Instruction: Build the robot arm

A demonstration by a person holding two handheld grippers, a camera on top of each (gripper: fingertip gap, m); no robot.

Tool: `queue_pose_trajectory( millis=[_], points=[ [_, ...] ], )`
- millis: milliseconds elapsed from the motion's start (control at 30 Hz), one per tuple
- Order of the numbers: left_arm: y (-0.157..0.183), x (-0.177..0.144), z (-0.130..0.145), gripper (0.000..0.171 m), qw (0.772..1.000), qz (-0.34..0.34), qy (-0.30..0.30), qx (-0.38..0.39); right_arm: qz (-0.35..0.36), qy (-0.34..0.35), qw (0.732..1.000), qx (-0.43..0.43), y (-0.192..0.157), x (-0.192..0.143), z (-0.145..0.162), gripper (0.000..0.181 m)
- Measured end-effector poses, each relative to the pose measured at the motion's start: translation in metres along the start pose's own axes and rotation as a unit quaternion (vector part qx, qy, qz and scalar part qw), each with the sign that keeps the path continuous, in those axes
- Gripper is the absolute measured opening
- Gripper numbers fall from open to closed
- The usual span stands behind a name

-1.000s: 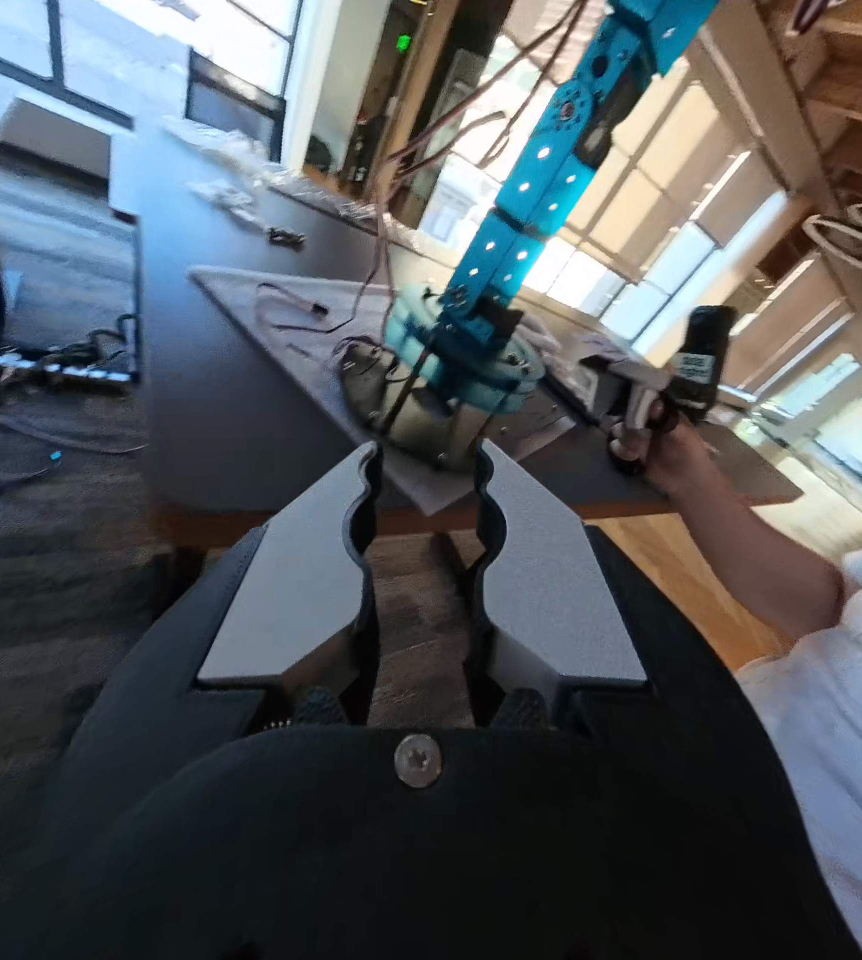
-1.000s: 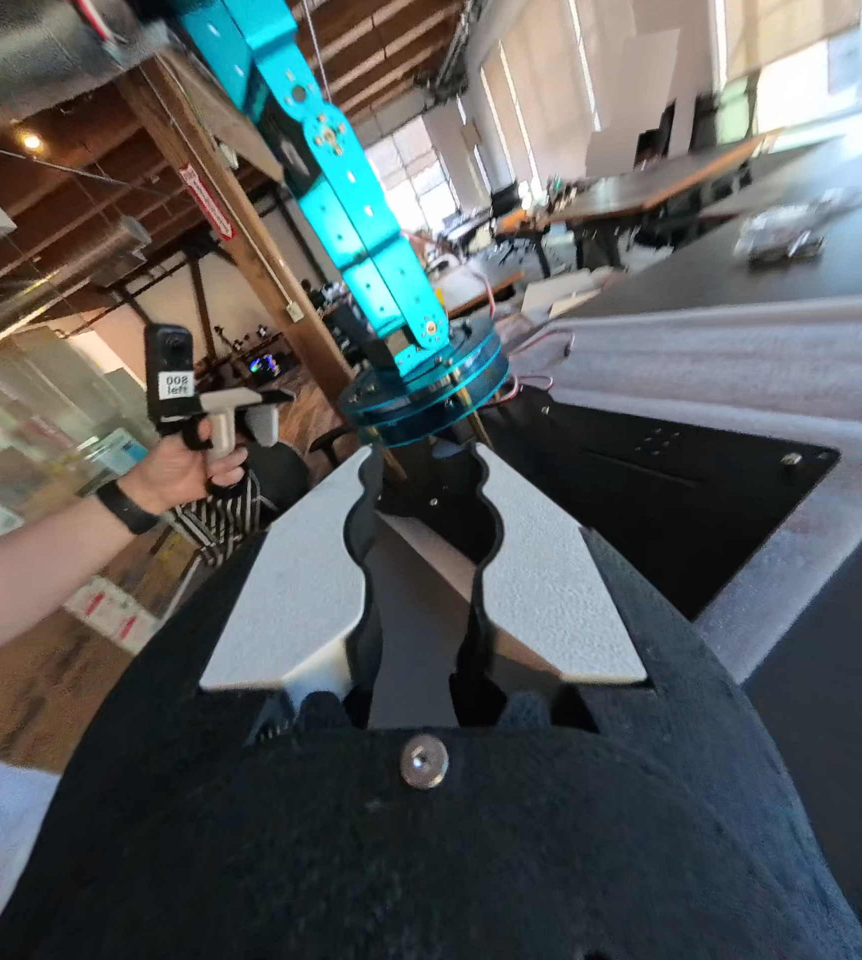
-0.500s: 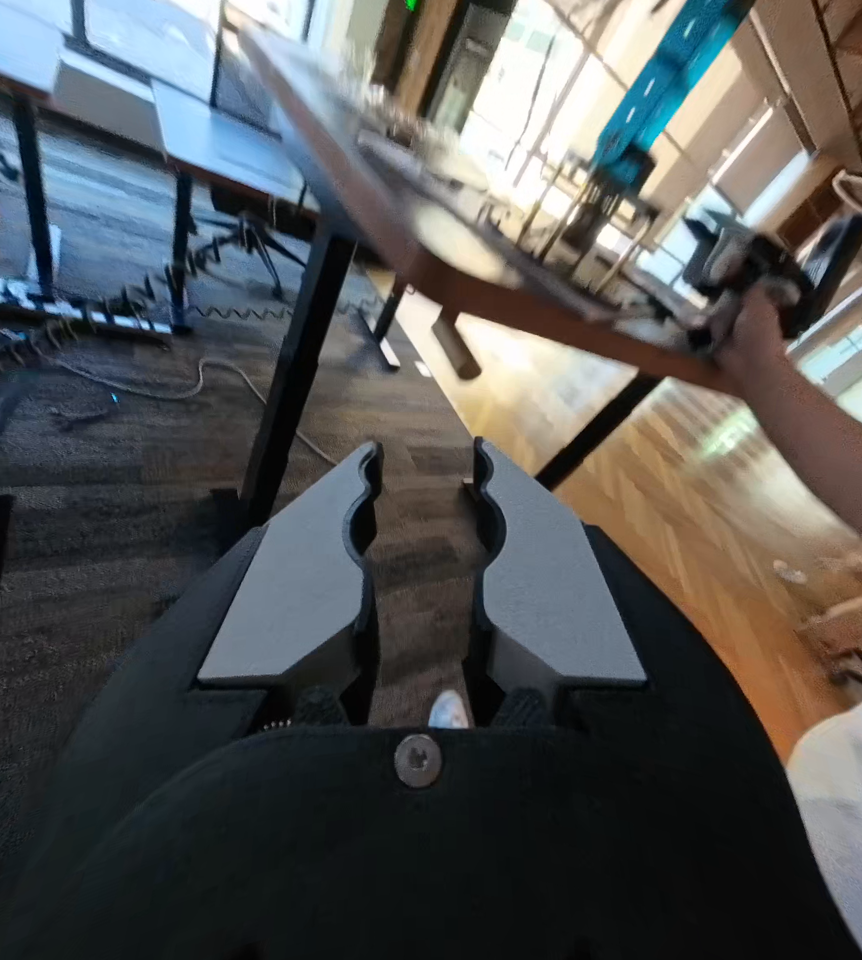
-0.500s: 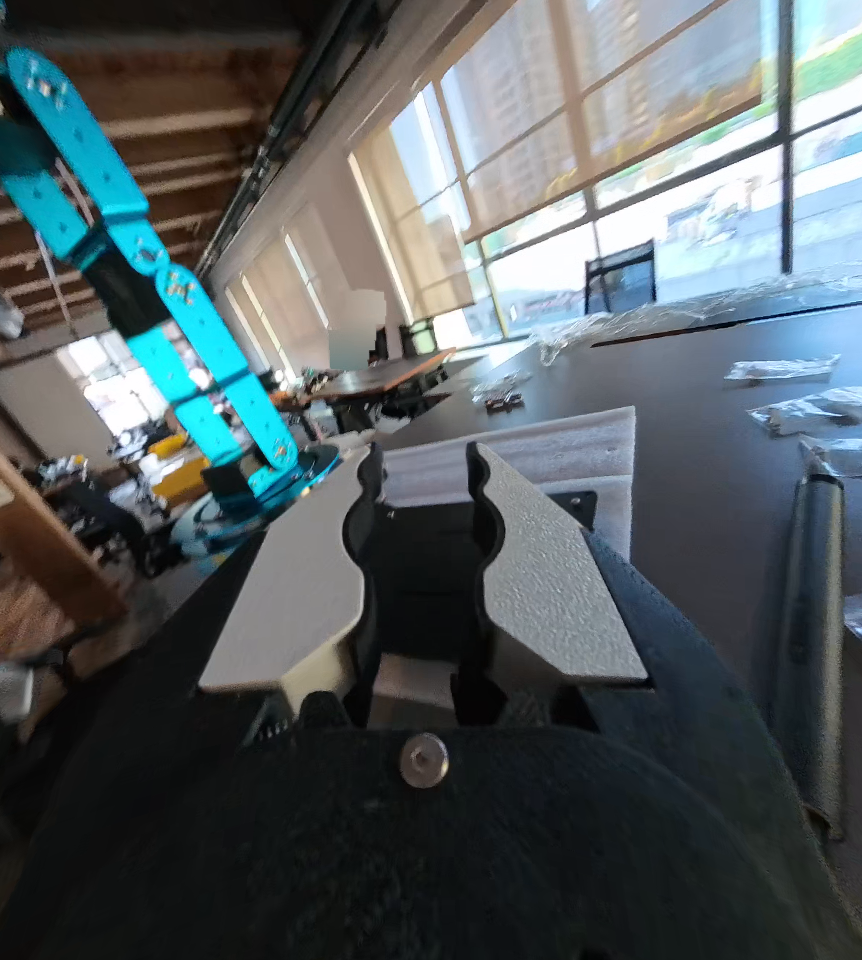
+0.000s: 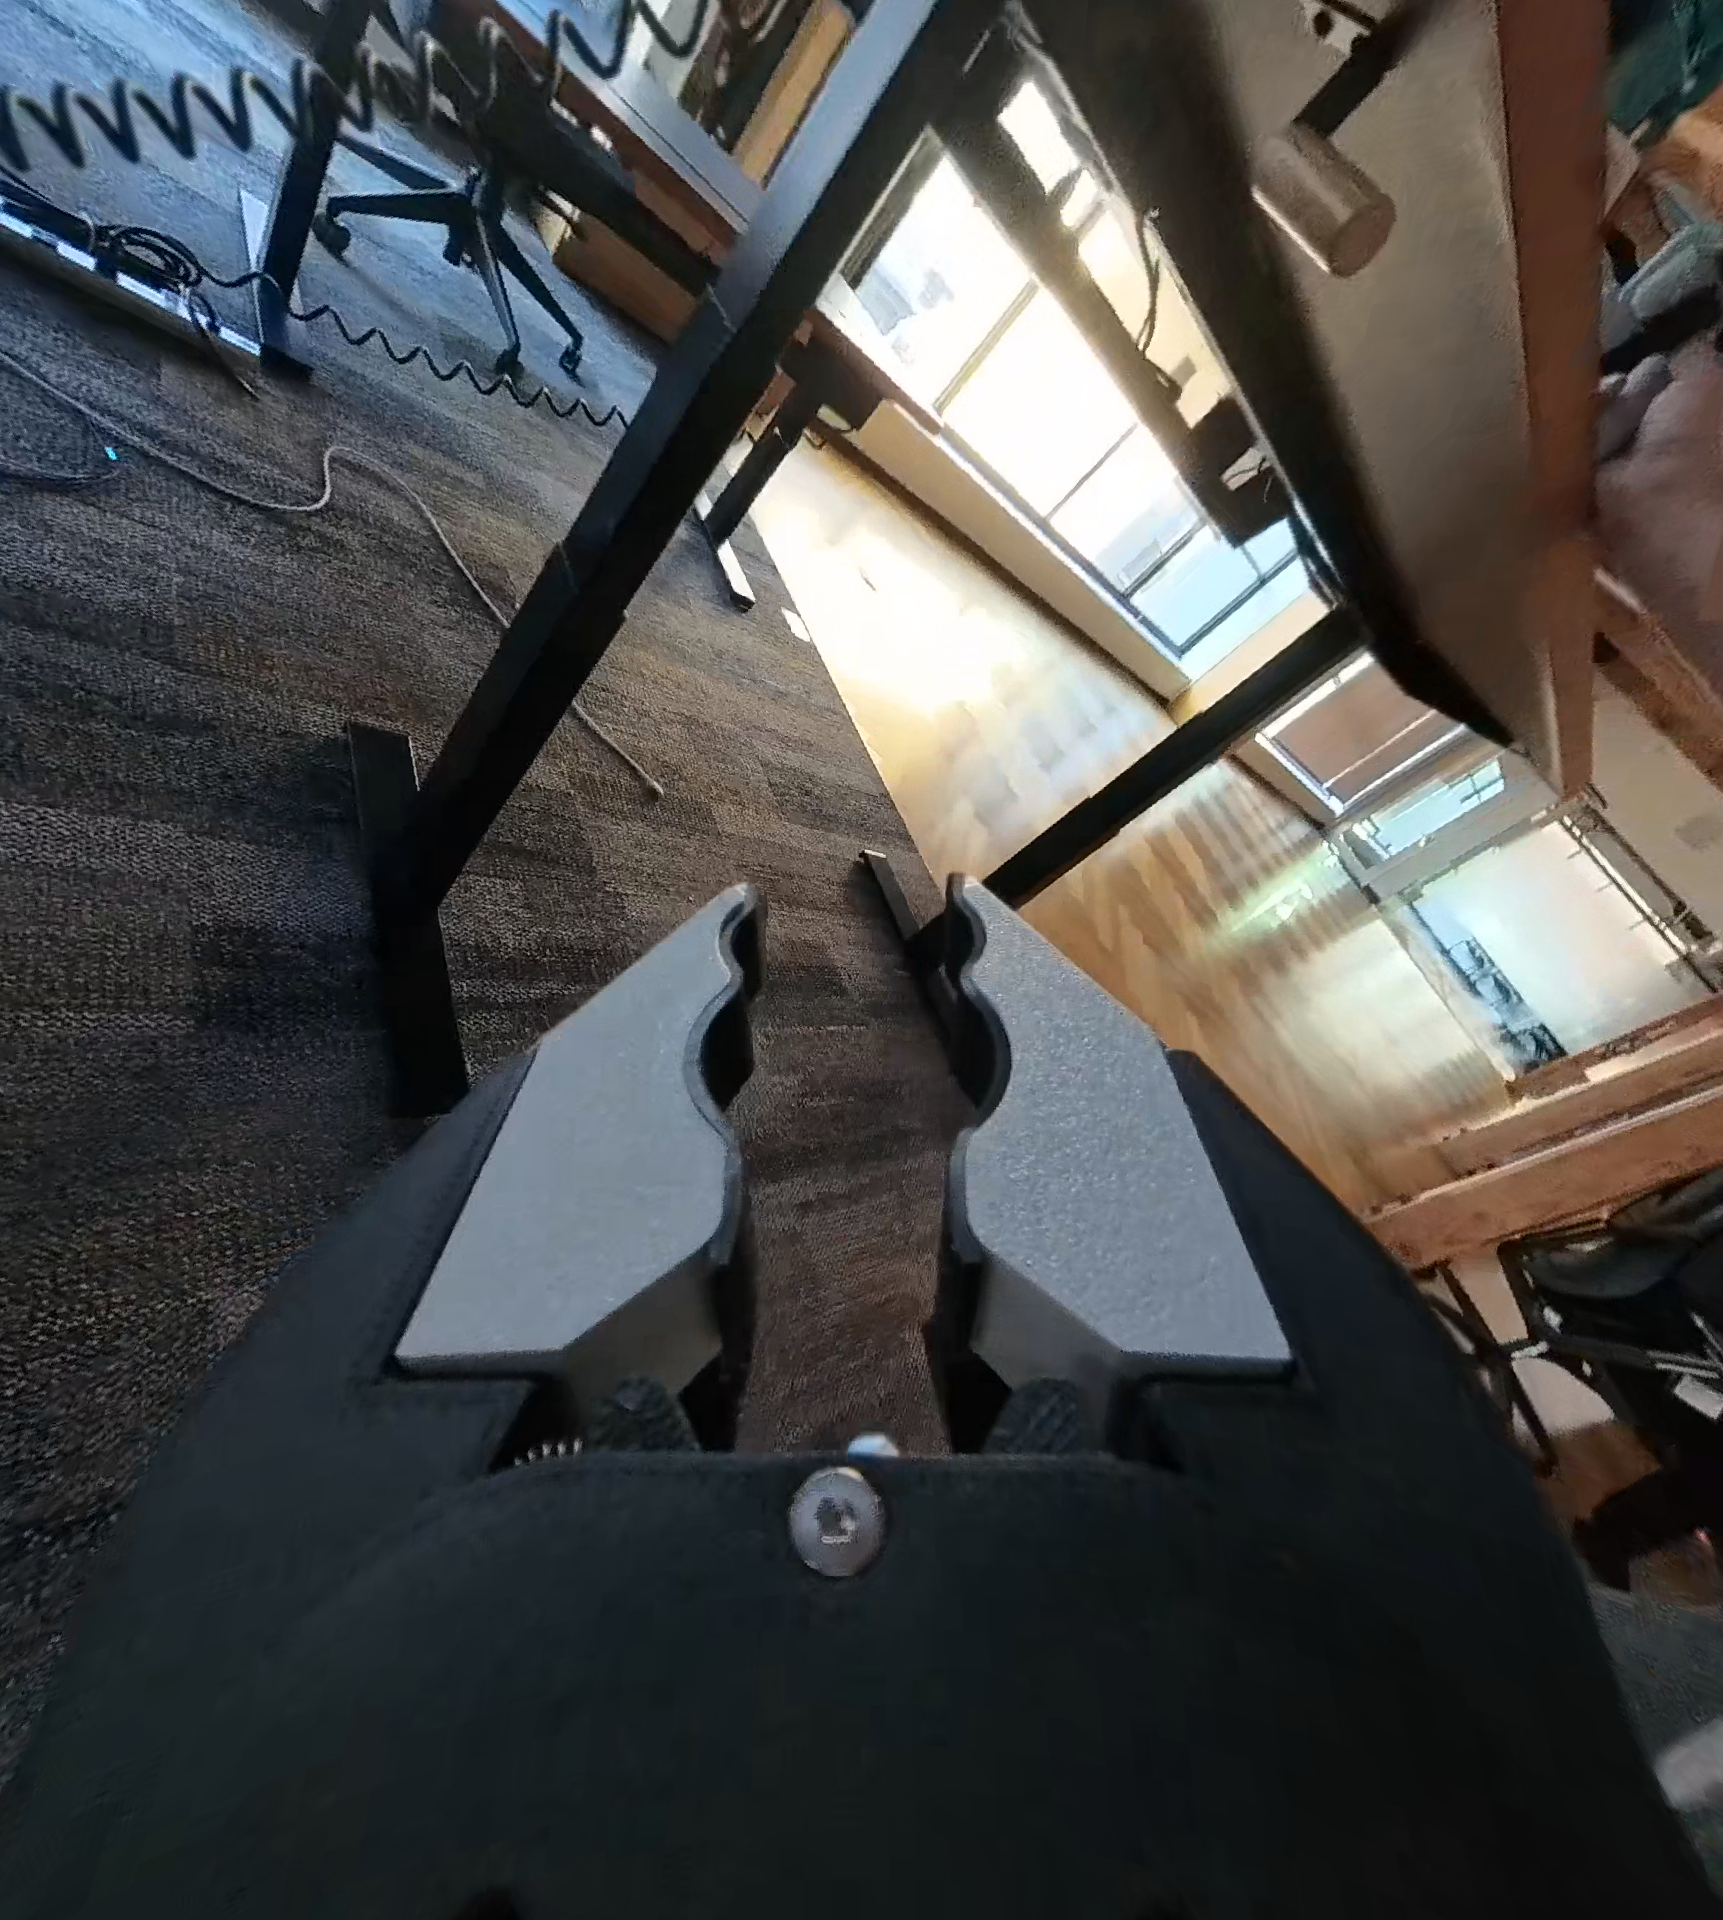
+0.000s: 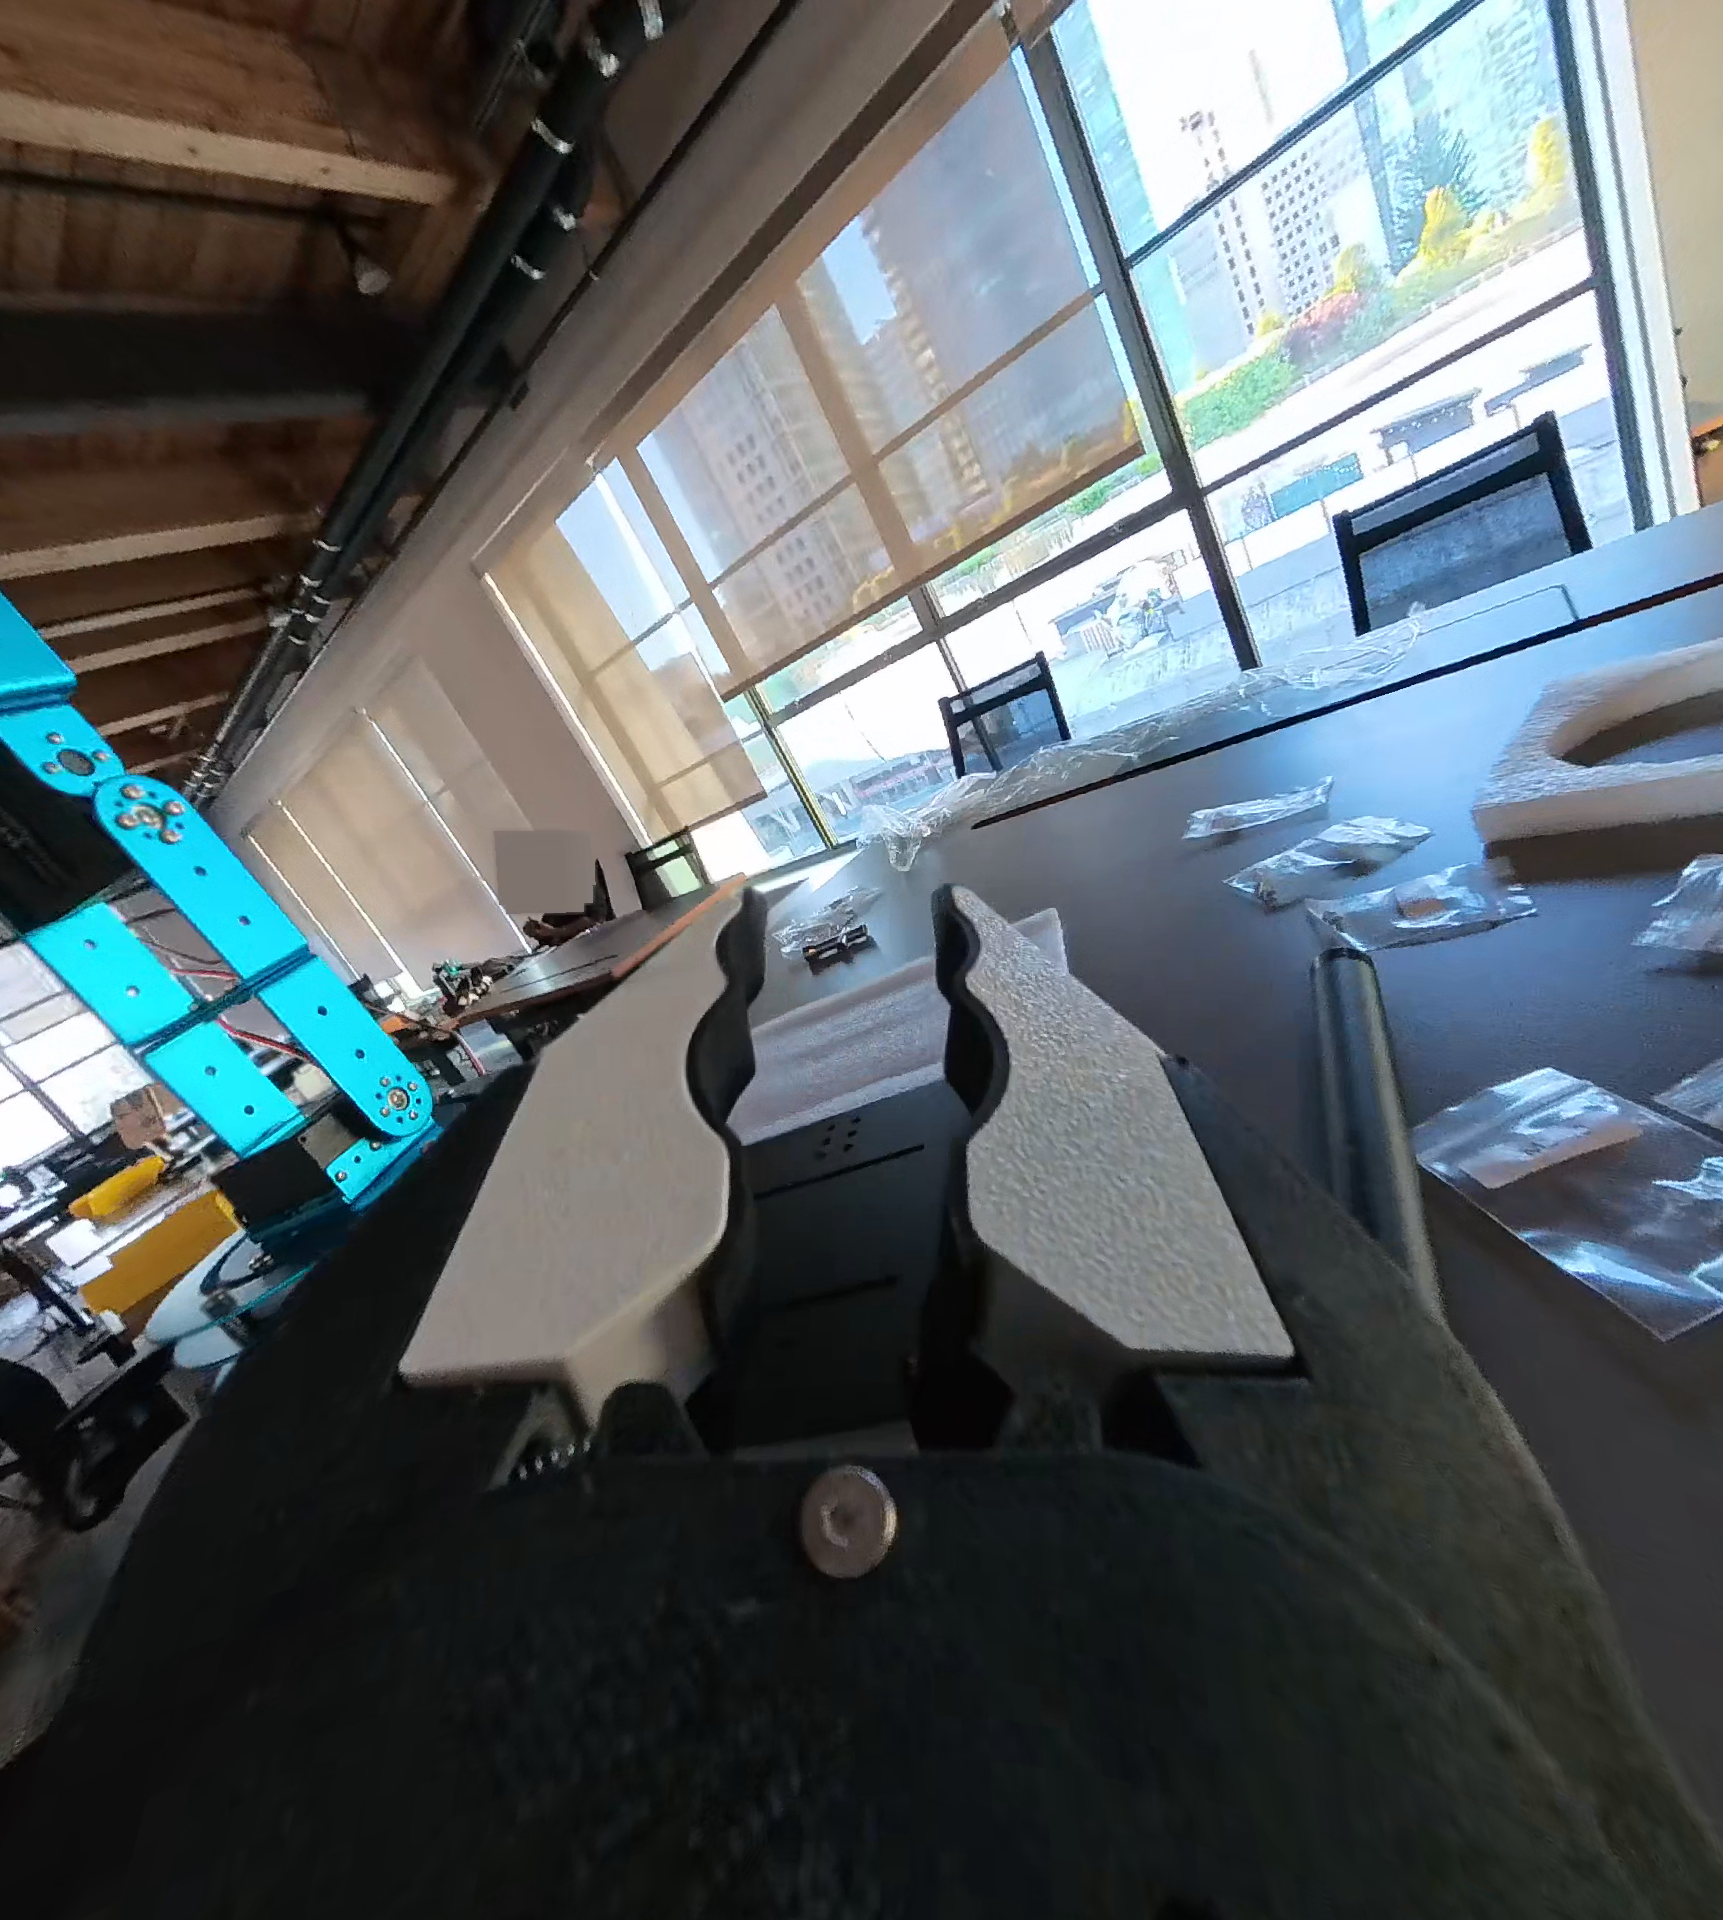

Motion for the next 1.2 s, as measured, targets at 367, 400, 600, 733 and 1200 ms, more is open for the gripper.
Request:
queue_pose_trajectory(
  millis=[367, 400, 600, 733, 1200],
  points=[
    [-0.029, 0.024, 0.006, 0.03, 0.999, 0.031, 0.027, 0.008, 0.006, -0.007, 1.0, 0.014, 0.003, 0.001, 0.002, 0.032],
    [-0.026, 0.027, -0.001, 0.03, 0.999, 0.035, 0.028, 0.013, 0.007, -0.006, 1.0, 0.018, 0.004, 0.0, 0.002, 0.032],
    [-0.001, 0.047, -0.061, 0.025, 0.992, 0.051, 0.001, 0.119, 0.003, -0.013, 1.0, 0.029, 0.005, 0.002, 0.002, 0.032],
    [0.009, 0.065, -0.092, 0.016, 0.982, 0.062, -0.006, 0.178, 0.002, -0.027, 0.999, 0.039, 0.007, 0.004, 0.004, 0.029],
    [0.056, 0.165, -0.201, 0.0, 0.959, 0.137, 0.055, 0.243, -0.019, -0.033, 0.998, 0.047, 0.006, 0.005, 0.005, 0.019]
  ],
)
Point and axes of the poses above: each gripper's, where its closed fingertips meet, x out along the fingers, z out of its underside, y = z × x across the jaws, the point moved 7 cm from there along -x, back along the fingers, and after that the axes turned 7 degrees about x, right-handed, at the moved point
